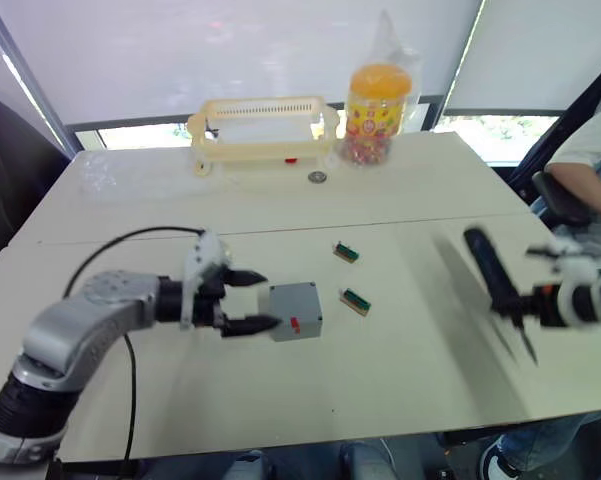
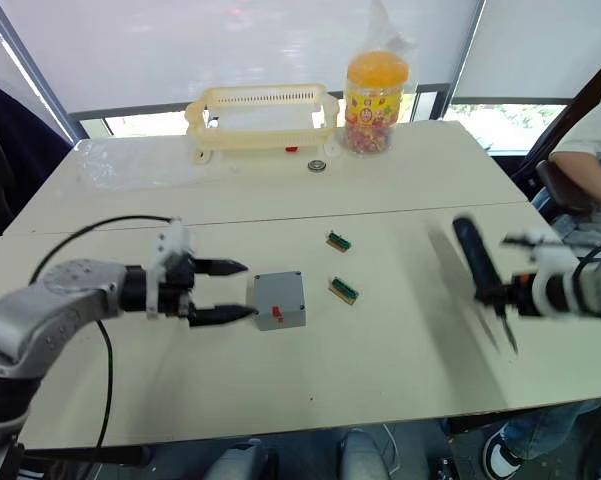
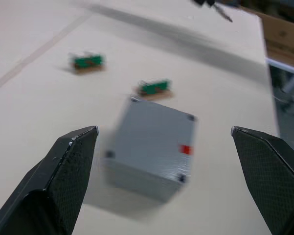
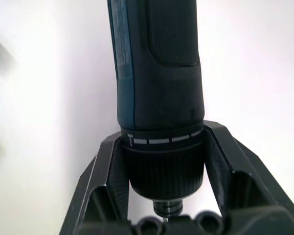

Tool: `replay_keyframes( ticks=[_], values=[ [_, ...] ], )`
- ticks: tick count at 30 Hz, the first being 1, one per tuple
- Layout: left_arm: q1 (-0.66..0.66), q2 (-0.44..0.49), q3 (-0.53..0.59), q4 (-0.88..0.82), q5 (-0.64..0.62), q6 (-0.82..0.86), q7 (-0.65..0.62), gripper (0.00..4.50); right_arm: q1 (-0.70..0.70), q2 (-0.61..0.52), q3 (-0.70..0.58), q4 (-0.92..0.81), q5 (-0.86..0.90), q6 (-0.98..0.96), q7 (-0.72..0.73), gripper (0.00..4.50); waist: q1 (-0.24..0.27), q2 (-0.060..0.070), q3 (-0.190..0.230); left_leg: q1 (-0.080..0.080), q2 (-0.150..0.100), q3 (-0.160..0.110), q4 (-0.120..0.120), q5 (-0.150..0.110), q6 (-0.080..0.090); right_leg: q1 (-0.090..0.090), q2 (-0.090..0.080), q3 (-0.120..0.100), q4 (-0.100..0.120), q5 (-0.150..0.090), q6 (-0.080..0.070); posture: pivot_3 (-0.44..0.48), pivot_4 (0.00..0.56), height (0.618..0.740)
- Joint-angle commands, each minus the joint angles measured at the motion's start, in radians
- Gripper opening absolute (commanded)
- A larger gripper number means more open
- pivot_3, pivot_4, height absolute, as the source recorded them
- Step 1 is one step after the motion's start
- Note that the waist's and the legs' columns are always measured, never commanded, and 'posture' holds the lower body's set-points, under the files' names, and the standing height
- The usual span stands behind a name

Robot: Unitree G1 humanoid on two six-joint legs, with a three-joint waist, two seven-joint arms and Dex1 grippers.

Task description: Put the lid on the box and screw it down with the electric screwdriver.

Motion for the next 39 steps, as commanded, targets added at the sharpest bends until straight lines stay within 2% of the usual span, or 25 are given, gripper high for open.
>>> replay_keyframes(
  ticks=[1, 2, 4, 6, 8, 11, 15, 18, 27, 39],
  values=[
    [-0.053, 0.011, 0.011, 0.075, 0.018, -0.030, -0.043, 4.50, -0.048, 0.184, -0.157, -0.300, 0.113, -0.156, -0.083, 1.70, 0.000, -0.001, -0.001, 0.000, 0.001, -0.001, -0.001, 0.000, 0.000, 0.000, 0.001, 0.000, 0.000, 0.000, 0.000, 0.000, 0.150, 0.740],
    [-0.080, 0.002, -0.006, 0.097, 0.034, -0.042, -0.051, 4.25, -0.058, 0.321, -0.162, -0.385, 0.133, -0.241, -0.153, 1.70, -0.002, -0.003, -0.001, 0.000, 0.001, -0.002, -0.002, 0.000, 0.000, -0.001, 0.002, -0.001, 0.000, 0.000, 0.000, 0.000, 0.150, 0.740],
    [-0.115, -0.006, -0.028, 0.131, 0.059, -0.068, -0.077, 3.69, -0.069, 0.504, -0.143, -0.482, 0.140, -0.333, -0.255, 1.70, -0.006, -0.006, -0.002, 0.001, 0.004, -0.003, -0.004, -0.001, 0.001, -0.001, 0.005, -0.002, 0.000, 0.000, -0.001, 0.000, 0.150, 0.740],
    [-0.141, -0.017, -0.043, 0.153, 0.074, -0.086, -0.099, 2.73, -0.057, 0.637, -0.099, -0.533, 0.141, -0.405, -0.306, 1.70, -0.003, -0.005, -0.002, -0.002, 0.003, -0.004, -0.003, 0.001, -0.002, -0.006, 0.003, 0.001, 0.003, 0.001, -0.002, 0.000, 0.150, 0.740],
    [-0.154, -0.024, -0.085, 0.154, 0.112, -0.117, -0.121, 1.69, 0.001, 0.791, -0.010, -0.556, 0.088, -0.565, -0.334, 1.70, 0.004, -0.006, -0.002, -0.005, 0.002, -0.004, -0.002, 0.002, -0.005, -0.008, -0.001, 0.001, 0.004, 0.002, -0.002, 0.000, 0.150, 0.740],
    [-0.147, -0.022, -0.114, 0.137, 0.126, -0.113, -0.152, 0.12, 0.060, 0.897, 0.086, -0.549, 0.025, -0.689, -0.364, 1.70, 0.005, -0.005, -0.002, -0.007, -0.001, -0.004, -0.001, 0.002, -0.005, -0.008, -0.004, 0.001, 0.002, 0.003, 0.001, 0.000, 0.150, 0.740],
    [-0.128, -0.043, -0.171, 0.098, 0.176, -0.140, -0.143, 0.05, 0.179, 0.899, 0.280, -0.529, -0.131, -0.843, -0.319, 1.70, -0.002, -0.005, -0.002, -0.013, -0.002, -0.004, 0.002, 0.002, -0.004, -0.014, -0.005, 0.002, 0.002, 0.004, 0.002, 0.000, 0.150, 0.740],
    [-0.141, -0.104, -0.220, 0.119, 0.235, -0.173, -0.101, 0.05, 0.248, 0.901, 0.362, -0.506, -0.190, -0.923, -0.301, 1.70, -0.003, -0.005, -0.002, -0.014, -0.003, -0.003, 0.001, 0.003, -0.005, -0.016, -0.003, 0.001, 0.004, 0.004, 0.002, 0.000, 0.150, 0.740],
    [-0.117, -0.156, -0.307, 0.153, 0.367, -0.249, -0.088, 0.05, 0.279, 0.910, 0.432, -0.503, -0.207, -0.951, -0.303, 1.70, -0.005, -0.005, -0.002, -0.013, -0.001, -0.003, 0.001, 0.003, -0.005, -0.016, 0.000, 0.001, 0.005, 0.005, 0.000, 0.000, 0.150, 0.740],
    [-0.073, -0.165, -0.333, 0.172, 0.420, -0.279, -0.095, 0.05, 0.299, 0.938, 0.476, -0.488, -0.188, -0.947, -0.308, 1.70, -0.003, -0.005, -0.003, -0.013, -0.001, -0.004, 0.002, 0.003, -0.005, -0.015, 0.000, 0.001, 0.005, 0.005, 0.000, 0.000, 0.150, 0.740]
  ],
)
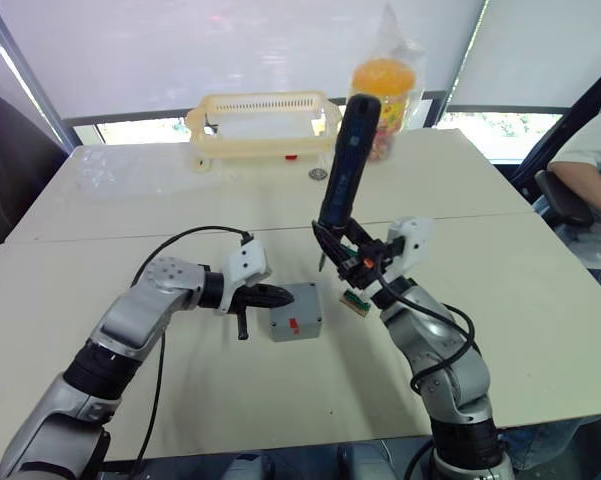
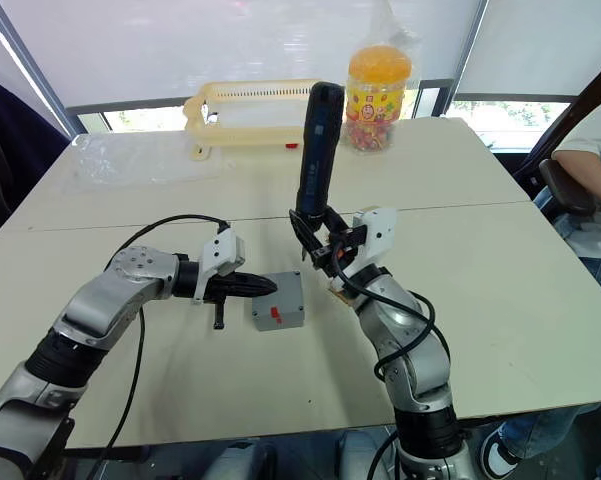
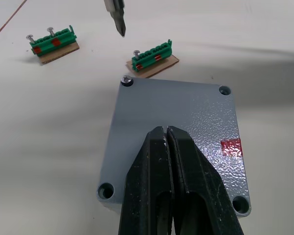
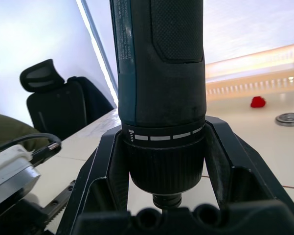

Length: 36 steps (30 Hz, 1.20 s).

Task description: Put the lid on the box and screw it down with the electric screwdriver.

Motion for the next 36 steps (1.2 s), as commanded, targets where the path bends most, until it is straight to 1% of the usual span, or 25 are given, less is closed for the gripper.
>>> replay_keyframes(
  ticks=[1, 13, 19, 25, 36],
  values=[
    [0.026, -0.002, -0.022, 0.000, 0.026, 0.001, -0.004, 0.05, -0.011, 0.020, 0.011, -0.040, 0.016, -0.036, 0.006, 1.70, 0.001, 0.000, 0.000, 0.000, 0.000, 0.000, 0.000, 0.000, 0.000, 0.000, 0.000, 0.000, 0.000, 0.000, 0.000, 0.000, 0.150, 0.740],
    [0.044, -0.007, -0.019, -0.027, 0.026, 0.018, 0.000, 0.05, 0.031, 0.011, 0.037, 0.020, -0.026, -0.096, 0.036, 1.70, 0.001, 0.000, -0.001, 0.002, 0.000, 0.000, 0.000, 0.000, 0.000, 0.001, 0.000, 0.000, 0.001, 0.000, 0.000, 0.000, 0.150, 0.740],
    [0.051, -0.006, -0.016, -0.045, 0.021, 0.032, 0.001, 0.05, 0.017, 0.022, 0.026, 0.051, -0.026, -0.120, 0.039, 1.70, 0.001, 0.000, -0.001, 0.002, 0.000, 0.000, 0.000, 0.000, 0.000, 0.002, 0.000, 0.000, 0.001, 0.000, 0.000, 0.000, 0.150, 0.740],
    [0.058, -0.003, -0.011, -0.056, 0.021, 0.041, 0.004, 0.05, 0.014, 0.024, 0.015, 0.028, -0.008, -0.107, 0.031, 1.70, 0.001, 0.000, -0.001, 0.002, 0.000, 0.000, 0.000, 0.000, 0.000, 0.002, 0.000, 0.000, 0.001, 0.000, 0.000, 0.000, 0.150, 0.740],
    [0.059, -0.011, -0.017, -0.057, 0.025, 0.046, 0.009, 0.05, -0.001, 0.027, 0.010, 0.052, -0.018, -0.122, 0.027, 1.70, 0.001, 0.000, -0.001, 0.002, 0.000, 0.000, 0.001, 0.000, 0.000, 0.002, 0.000, 0.000, 0.001, 0.000, 0.000, 0.000, 0.150, 0.740]
  ],
)
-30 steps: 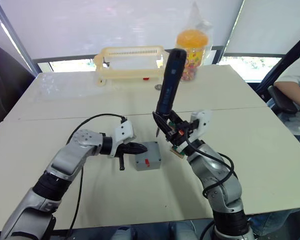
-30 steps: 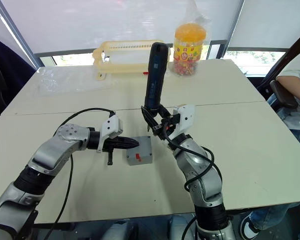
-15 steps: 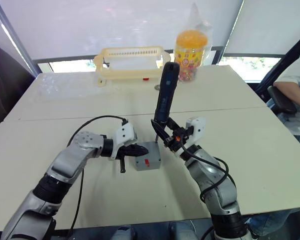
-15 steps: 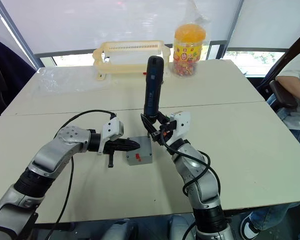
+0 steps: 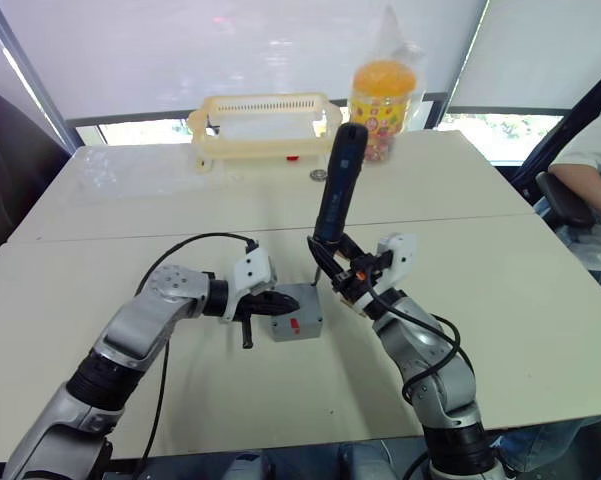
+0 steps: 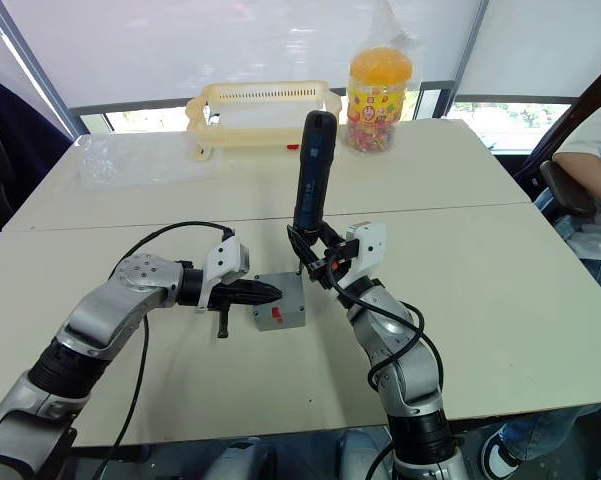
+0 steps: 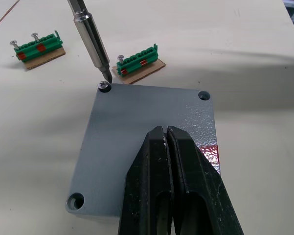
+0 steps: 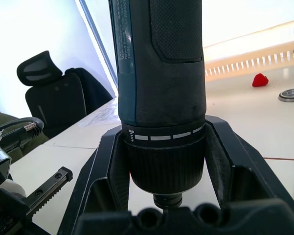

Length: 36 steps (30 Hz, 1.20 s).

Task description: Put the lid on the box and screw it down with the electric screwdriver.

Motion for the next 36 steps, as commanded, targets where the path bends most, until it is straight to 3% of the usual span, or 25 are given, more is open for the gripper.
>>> replay_keyframes(
  ticks=[1, 28, 36],
  values=[
    [0.018, 0.006, -0.019, 0.004, 0.019, 0.024, 0.002, 0.05, -0.040, 0.016, -0.005, -0.037, 0.008, -0.044, 0.002, 1.70, 0.000, 0.000, 0.000, 0.000, 0.000, 0.000, 0.000, 0.000, 0.000, 0.000, 0.000, 0.000, 0.000, 0.000, 0.000, 0.000, 0.150, 0.740],
    [0.022, 0.010, -0.014, 0.018, 0.023, 0.023, 0.006, 0.05, -0.002, -0.005, 0.059, 0.030, -0.062, -0.107, 0.035, 1.70, -0.001, 0.000, 0.000, 0.002, 0.000, 0.000, 0.000, 0.000, 0.000, 0.002, 0.000, 0.000, 0.001, 0.000, 0.000, 0.000, 0.150, 0.740],
    [0.025, 0.009, -0.011, 0.018, 0.023, 0.027, 0.005, 0.05, -0.001, -0.009, 0.061, 0.081, -0.095, -0.152, 0.048, 1.70, -0.002, 0.000, 0.000, 0.014, 0.001, 0.000, -0.003, 0.000, 0.001, 0.013, 0.001, 0.000, -0.003, 0.000, 0.000, 0.000, 0.150, 0.740]
  ],
)
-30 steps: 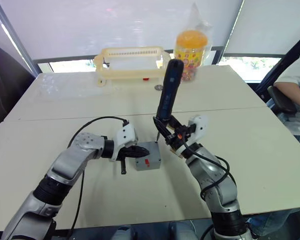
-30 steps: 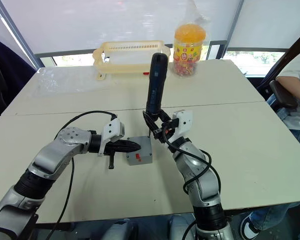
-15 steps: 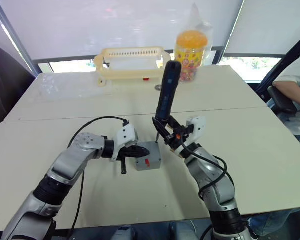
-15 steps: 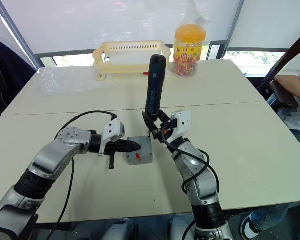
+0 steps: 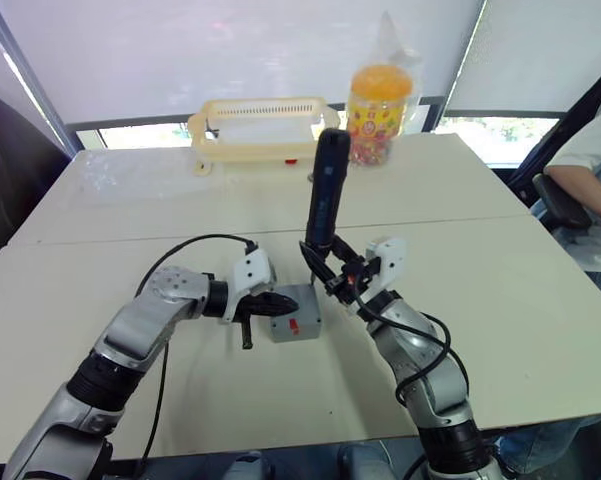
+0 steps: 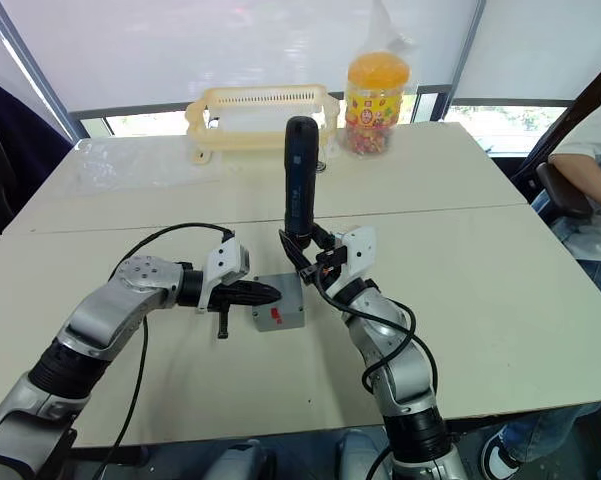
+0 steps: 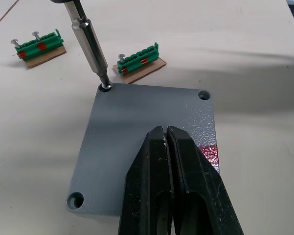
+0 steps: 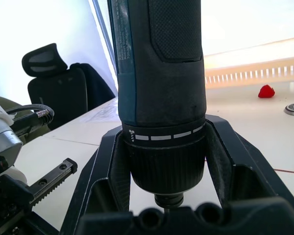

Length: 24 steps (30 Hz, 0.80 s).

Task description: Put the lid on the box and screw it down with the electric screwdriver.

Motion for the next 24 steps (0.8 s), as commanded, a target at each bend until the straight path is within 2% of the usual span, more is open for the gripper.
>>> replay_keyframes(
  ticks=[1, 24],
  values=[
    [0.022, 0.010, -0.009, 0.010, 0.016, 0.022, 0.002, 0.05, -0.004, 0.004, 0.003, 0.013, -0.009, -0.035, 0.009, 1.70, 0.000, 0.000, 0.000, 0.000, 0.000, 0.000, 0.000, 0.000, 0.000, 0.000, 0.000, 0.000, 0.000, 0.000, 0.000, 0.000, 0.150, 0.740],
    [0.034, 0.012, -0.003, -0.012, 0.016, 0.038, 0.003, 0.05, 0.029, 0.013, 0.048, 0.092, -0.060, -0.110, 0.017, 1.70, 0.000, 0.000, -0.006, 0.001, 0.001, -0.001, 0.000, 0.000, 0.000, 0.000, 0.000, 0.000, 0.000, 0.000, 0.000, 0.000, 0.150, 0.740]
  ],
)
